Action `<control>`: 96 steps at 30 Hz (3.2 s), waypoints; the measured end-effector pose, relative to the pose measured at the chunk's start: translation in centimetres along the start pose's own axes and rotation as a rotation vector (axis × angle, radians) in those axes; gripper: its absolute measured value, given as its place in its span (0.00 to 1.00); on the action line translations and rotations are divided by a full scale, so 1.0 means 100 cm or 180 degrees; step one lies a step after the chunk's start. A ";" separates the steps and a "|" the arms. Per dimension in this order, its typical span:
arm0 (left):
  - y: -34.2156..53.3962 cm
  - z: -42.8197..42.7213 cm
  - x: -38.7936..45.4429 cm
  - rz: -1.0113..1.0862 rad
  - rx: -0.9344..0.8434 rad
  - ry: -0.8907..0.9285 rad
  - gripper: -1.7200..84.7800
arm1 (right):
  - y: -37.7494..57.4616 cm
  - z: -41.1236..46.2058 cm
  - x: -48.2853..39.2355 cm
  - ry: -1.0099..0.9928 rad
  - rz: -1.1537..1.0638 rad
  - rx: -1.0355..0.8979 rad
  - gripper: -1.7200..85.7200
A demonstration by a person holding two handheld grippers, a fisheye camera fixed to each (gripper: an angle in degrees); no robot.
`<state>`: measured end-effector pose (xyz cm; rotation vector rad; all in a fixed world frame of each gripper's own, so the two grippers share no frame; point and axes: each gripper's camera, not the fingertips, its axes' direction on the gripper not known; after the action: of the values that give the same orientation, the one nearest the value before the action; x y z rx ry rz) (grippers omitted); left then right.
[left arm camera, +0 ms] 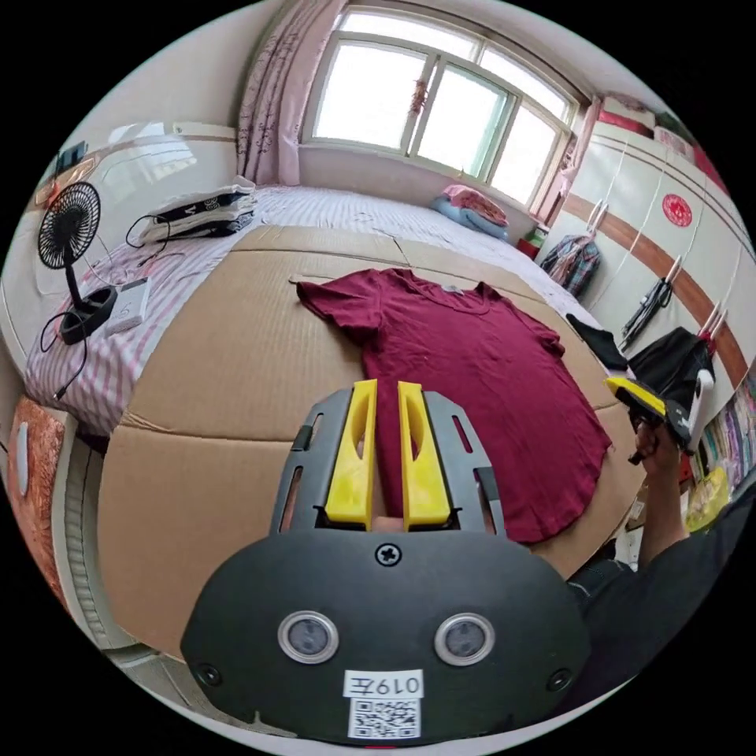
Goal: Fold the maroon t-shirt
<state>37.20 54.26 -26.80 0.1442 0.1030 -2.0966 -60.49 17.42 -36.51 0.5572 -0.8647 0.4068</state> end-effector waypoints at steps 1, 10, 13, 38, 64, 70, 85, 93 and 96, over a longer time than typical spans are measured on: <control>-0.003 0.000 -0.005 -0.0083 0.0032 0.0035 0.04 | -0.007 0.005 -0.017 -0.0067 -0.0080 0.0067 0.01; -0.077 0.037 -0.080 -0.0567 0.0079 0.0196 0.06 | -0.066 0.079 -0.156 -0.0580 -0.0921 0.0245 0.01; -0.096 0.054 -0.085 -0.0481 -0.0034 0.0191 0.07 | -0.110 0.110 -0.169 -0.0776 -0.0961 0.0315 0.01; -0.254 0.226 -0.208 -0.0420 -0.1090 0.0875 0.06 | -0.227 0.377 -0.532 0.0507 -0.2210 -0.0373 0.13; -0.339 0.203 -0.116 0.0797 -0.0971 0.0840 0.03 | -0.319 0.447 -0.480 -0.0411 -0.1259 -0.0276 0.04; -0.345 0.196 -0.073 0.1267 -0.1109 0.0596 0.03 | -0.358 0.468 -0.443 -0.0566 -0.1024 -0.0255 0.03; -0.342 0.174 -0.054 0.1872 -0.1002 0.0451 0.03 | -0.507 0.525 -0.428 -0.0747 -0.3485 -0.0265 0.09; -0.337 0.149 -0.043 0.2195 -0.0918 0.0507 0.03 | -0.530 0.548 -0.454 -0.0340 -0.4270 -0.0528 0.08; -0.336 0.143 -0.038 0.2212 -0.0909 0.0555 0.04 | -0.536 0.550 -0.457 -0.0380 -0.4409 -0.0583 0.07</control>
<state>9.25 72.60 -11.58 0.1613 0.3965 -1.3573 -90.98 -63.26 -59.98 0.8727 -0.4509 -0.9613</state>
